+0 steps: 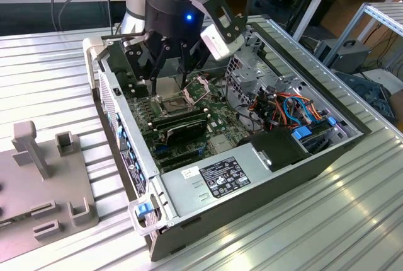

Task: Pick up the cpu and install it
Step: 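Pick up the cpu and move it towards the insertion slot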

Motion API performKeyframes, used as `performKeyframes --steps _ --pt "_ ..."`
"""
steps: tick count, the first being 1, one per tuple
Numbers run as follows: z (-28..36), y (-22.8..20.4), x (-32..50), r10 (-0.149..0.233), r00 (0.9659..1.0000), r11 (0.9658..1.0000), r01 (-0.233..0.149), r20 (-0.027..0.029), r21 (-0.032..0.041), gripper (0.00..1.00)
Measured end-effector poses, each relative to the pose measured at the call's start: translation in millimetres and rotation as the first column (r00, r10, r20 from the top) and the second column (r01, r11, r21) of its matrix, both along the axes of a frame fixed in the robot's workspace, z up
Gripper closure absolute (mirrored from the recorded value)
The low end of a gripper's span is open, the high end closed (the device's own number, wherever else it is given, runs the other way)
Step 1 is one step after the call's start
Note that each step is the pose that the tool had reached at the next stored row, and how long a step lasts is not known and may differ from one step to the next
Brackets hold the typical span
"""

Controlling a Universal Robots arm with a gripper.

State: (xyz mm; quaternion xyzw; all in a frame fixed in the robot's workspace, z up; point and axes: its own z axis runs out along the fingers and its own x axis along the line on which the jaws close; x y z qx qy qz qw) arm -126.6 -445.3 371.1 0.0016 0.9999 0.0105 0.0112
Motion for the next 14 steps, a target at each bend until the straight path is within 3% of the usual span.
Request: performKeyframes --steps 14 --pt "-0.2 0.0 32.4 0.0 1.0 1.0 0.0 0.0 0.0 0.45"
